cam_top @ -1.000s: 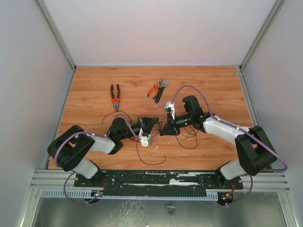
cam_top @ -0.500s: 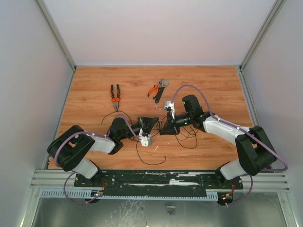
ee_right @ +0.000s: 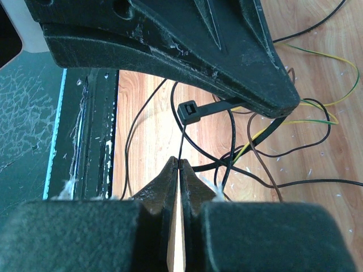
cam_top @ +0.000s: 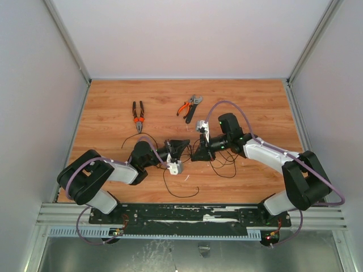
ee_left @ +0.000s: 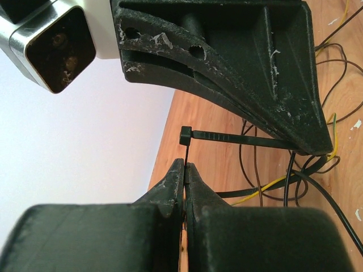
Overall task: Zip-tie the wires
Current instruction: Tie the cable at the center of the board.
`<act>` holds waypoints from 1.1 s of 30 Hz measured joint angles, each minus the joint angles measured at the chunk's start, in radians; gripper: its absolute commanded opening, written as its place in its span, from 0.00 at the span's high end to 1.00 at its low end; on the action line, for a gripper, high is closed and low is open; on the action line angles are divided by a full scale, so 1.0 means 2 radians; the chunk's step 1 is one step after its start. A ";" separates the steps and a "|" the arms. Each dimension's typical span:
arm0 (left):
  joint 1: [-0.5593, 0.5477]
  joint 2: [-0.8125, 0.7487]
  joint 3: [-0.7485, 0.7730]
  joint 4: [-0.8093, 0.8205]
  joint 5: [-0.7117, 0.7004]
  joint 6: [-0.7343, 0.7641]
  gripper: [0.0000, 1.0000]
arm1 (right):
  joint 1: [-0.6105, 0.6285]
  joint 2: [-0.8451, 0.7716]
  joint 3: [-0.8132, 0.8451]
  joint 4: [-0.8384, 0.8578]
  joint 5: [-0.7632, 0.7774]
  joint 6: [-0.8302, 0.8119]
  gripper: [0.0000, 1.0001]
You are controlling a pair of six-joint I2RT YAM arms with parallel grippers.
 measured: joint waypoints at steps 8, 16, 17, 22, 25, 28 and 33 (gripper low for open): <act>-0.001 0.000 -0.003 0.004 -0.007 0.000 1.00 | 0.000 0.000 0.000 0.004 0.000 0.005 1.00; -0.004 0.005 -0.003 0.006 -0.007 0.006 1.00 | 0.000 0.003 0.003 0.005 0.000 0.011 1.00; -0.005 0.005 -0.003 0.006 -0.007 0.007 1.00 | 0.000 0.004 0.003 0.005 0.000 0.012 1.00; -0.006 0.007 -0.003 0.005 -0.011 0.012 1.00 | 0.000 0.009 0.008 0.003 -0.001 0.013 1.00; -0.008 0.008 -0.003 0.005 -0.013 0.017 1.00 | 0.000 0.009 0.014 0.001 -0.002 0.014 1.00; -0.010 0.008 -0.003 0.005 -0.016 0.020 1.00 | 0.000 0.009 0.021 -0.005 -0.002 0.014 1.00; -0.010 0.008 -0.003 0.005 -0.020 0.024 1.00 | 0.000 0.010 0.028 -0.023 -0.002 0.013 1.00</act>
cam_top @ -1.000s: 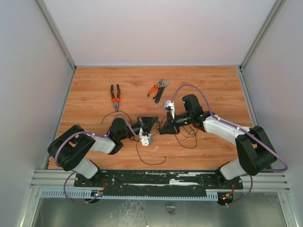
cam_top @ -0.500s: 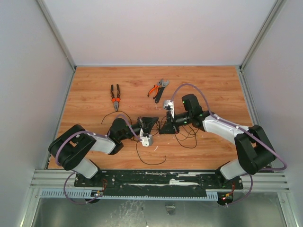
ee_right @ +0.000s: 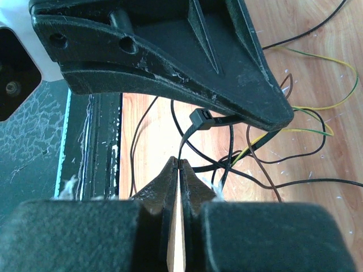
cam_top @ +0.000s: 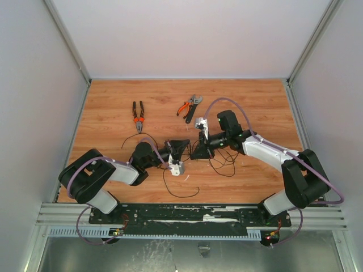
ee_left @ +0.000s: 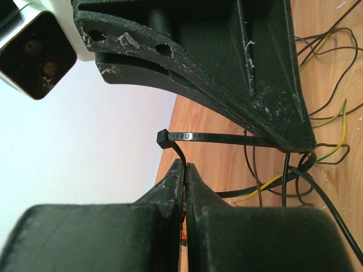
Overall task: Zip-tie the wires
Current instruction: Tie the cable at the center of the board.
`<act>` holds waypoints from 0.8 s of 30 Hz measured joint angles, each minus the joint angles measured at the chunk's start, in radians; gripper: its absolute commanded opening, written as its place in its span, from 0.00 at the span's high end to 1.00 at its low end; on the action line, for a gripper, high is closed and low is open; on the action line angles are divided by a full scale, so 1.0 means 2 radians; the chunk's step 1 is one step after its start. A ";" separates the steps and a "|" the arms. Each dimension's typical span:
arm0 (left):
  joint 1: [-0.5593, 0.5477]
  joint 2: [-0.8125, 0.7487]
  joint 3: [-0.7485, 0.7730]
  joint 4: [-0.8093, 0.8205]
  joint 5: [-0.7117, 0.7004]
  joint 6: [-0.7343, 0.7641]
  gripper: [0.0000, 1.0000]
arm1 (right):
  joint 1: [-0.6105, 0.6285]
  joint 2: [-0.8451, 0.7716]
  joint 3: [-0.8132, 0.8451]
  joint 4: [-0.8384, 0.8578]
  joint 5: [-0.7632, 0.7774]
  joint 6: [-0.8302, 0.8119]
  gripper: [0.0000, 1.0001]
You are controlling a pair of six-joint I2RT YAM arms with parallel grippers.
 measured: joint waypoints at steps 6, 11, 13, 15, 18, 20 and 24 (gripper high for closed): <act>0.000 0.000 0.000 0.000 -0.002 0.000 1.00 | 0.000 0.000 0.000 -0.015 0.000 -0.002 1.00; -0.001 0.000 -0.003 0.000 -0.001 0.000 1.00 | -0.007 0.000 0.000 -0.027 -0.002 -0.005 1.00; -0.001 0.000 -0.004 0.000 -0.001 0.000 1.00 | -0.007 0.000 0.000 -0.032 -0.004 -0.006 1.00; -0.001 0.000 -0.004 0.000 -0.001 0.000 1.00 | -0.007 0.001 0.000 -0.040 -0.007 -0.009 1.00; -0.001 0.000 -0.005 0.000 0.000 0.001 1.00 | -0.007 0.003 0.004 -0.053 -0.010 -0.014 1.00; -0.003 0.000 -0.005 0.000 0.000 0.003 1.00 | -0.007 0.006 0.009 -0.058 -0.011 -0.016 1.00; -0.004 0.000 -0.005 0.000 0.000 0.007 1.00 | -0.007 0.008 0.010 -0.065 -0.011 -0.018 1.00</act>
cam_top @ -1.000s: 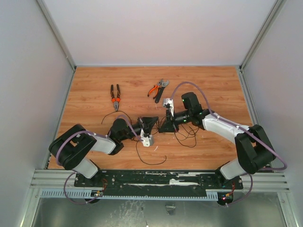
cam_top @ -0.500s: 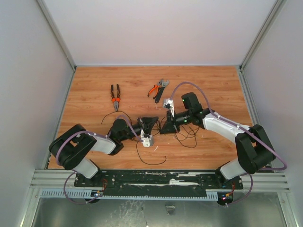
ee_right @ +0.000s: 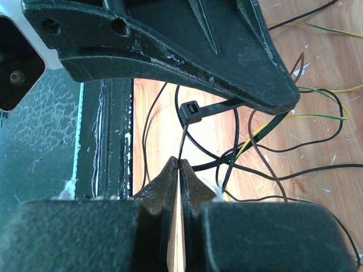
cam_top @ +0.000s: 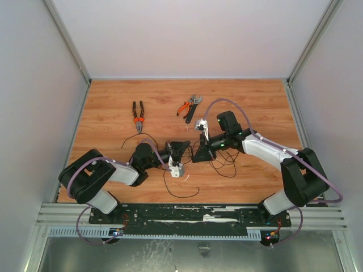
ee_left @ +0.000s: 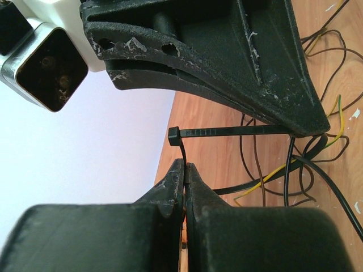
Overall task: Zip-tie the wires
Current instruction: Tie the cable at the center of the board.
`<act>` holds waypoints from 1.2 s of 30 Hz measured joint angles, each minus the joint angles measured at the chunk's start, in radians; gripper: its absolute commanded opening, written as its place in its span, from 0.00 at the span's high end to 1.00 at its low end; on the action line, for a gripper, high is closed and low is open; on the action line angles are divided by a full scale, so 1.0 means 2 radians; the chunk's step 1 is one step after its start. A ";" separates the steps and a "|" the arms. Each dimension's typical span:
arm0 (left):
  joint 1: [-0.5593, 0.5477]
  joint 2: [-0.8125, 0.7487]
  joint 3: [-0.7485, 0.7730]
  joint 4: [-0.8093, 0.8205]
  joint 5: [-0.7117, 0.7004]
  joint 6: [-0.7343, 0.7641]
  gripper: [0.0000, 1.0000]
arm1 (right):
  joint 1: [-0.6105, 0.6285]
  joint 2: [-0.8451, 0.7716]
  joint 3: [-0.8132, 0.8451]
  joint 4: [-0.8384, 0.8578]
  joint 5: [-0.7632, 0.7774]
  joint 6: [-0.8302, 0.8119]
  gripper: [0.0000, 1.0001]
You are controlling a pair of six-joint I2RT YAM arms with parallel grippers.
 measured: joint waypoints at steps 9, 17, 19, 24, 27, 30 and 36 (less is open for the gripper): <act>0.000 0.000 0.000 0.000 -0.001 0.016 1.00 | 0.000 0.000 0.000 -0.013 0.000 -0.005 1.00; -0.003 0.000 0.000 -0.001 -0.006 0.037 1.00 | 0.000 0.000 0.000 -0.018 0.000 -0.009 1.00; -0.004 0.000 0.000 -0.001 -0.008 0.041 1.00 | 0.000 0.000 0.000 -0.017 0.000 -0.009 1.00; -0.006 0.000 0.000 -0.003 -0.017 0.051 1.00 | 0.000 0.000 0.001 -0.017 0.000 -0.009 1.00; -0.006 0.000 0.000 -0.004 -0.021 0.057 1.00 | 0.000 0.000 0.003 -0.016 0.000 -0.009 1.00; -0.006 0.000 0.000 -0.005 -0.025 0.062 1.00 | 0.000 0.000 0.003 -0.012 0.000 -0.008 1.00; -0.007 -0.007 0.000 -0.015 -0.030 0.073 1.00 | 0.000 0.000 0.003 -0.006 0.000 -0.006 1.00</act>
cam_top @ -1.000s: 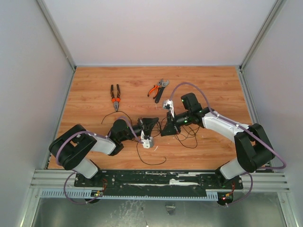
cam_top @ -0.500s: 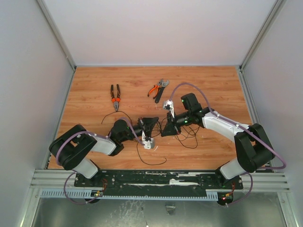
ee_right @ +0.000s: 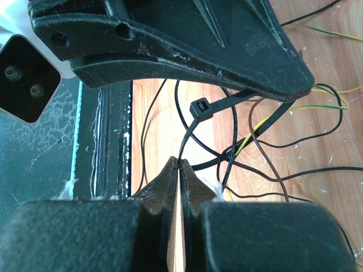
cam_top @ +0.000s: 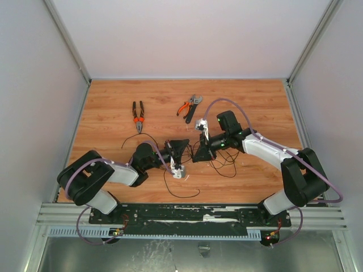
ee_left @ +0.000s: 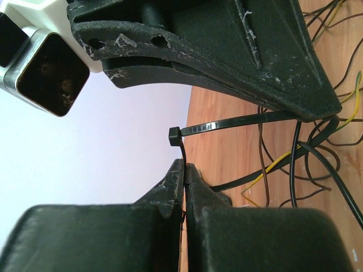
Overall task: Zip-tie the wires
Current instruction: Tie the cable at the center of the board.
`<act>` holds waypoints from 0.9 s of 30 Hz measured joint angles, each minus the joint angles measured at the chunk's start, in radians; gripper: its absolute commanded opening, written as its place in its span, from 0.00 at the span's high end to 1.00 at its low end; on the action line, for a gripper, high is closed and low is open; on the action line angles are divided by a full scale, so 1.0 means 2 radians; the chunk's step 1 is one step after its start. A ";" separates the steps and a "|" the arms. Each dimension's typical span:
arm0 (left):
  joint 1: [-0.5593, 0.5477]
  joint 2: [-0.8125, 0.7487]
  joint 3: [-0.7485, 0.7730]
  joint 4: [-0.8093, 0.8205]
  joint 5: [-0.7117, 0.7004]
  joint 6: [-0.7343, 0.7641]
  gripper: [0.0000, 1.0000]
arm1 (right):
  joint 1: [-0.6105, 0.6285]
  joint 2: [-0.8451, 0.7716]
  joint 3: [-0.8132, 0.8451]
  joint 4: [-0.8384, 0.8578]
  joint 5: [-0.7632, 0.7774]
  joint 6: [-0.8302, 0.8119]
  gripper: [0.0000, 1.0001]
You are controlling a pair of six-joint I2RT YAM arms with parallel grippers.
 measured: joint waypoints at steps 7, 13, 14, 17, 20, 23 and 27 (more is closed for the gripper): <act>0.000 -0.017 0.002 -0.017 0.002 0.002 1.00 | 0.000 0.000 0.000 0.001 0.000 -0.001 1.00; 0.000 -0.024 0.002 -0.022 0.010 -0.007 1.00 | 0.000 0.000 -0.002 0.014 0.000 -0.001 1.00; 0.000 -0.025 0.002 -0.022 0.011 -0.009 1.00 | 0.000 -0.001 -0.005 0.021 0.000 -0.001 1.00; 0.000 -0.026 0.002 -0.023 0.016 -0.012 1.00 | 0.000 -0.002 -0.011 0.033 0.001 -0.001 1.00; 0.000 -0.026 0.002 -0.023 0.018 -0.015 1.00 | 0.000 -0.002 -0.012 0.038 0.001 -0.001 1.00; 0.000 -0.026 0.002 -0.023 0.020 -0.016 1.00 | 0.000 -0.002 -0.012 0.041 0.001 -0.001 1.00; 0.000 -0.026 0.002 -0.023 0.023 -0.018 1.00 | 0.000 -0.002 -0.012 0.041 0.000 -0.002 1.00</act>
